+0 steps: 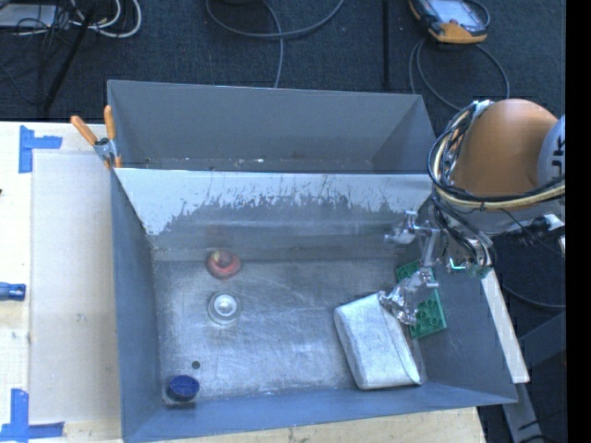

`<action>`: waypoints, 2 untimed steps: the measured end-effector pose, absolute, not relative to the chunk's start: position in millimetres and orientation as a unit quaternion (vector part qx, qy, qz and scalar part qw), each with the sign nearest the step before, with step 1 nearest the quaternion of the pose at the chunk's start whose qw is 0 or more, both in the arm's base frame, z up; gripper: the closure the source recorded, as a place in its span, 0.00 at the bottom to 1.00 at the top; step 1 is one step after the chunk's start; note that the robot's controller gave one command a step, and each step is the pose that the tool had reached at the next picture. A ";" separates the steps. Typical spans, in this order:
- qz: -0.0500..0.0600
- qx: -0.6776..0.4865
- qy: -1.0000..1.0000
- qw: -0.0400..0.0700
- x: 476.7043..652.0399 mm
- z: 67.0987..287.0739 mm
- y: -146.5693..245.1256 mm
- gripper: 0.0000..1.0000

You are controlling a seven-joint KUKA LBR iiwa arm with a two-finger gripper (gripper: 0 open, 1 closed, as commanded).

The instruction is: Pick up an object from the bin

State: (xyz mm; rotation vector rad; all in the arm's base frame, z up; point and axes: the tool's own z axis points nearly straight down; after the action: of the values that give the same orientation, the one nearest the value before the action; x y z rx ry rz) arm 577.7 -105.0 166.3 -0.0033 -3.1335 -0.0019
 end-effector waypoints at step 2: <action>-0.006 0.168 -0.986 0.002 568.4 74.7 -147.8 1.00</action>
Offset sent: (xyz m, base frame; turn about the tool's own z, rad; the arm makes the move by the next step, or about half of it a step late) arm -0.0121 -0.0497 -0.0963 -0.3406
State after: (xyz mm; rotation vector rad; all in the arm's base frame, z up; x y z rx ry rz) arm 568.4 -147.8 74.7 0.5282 -3.0924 -0.0187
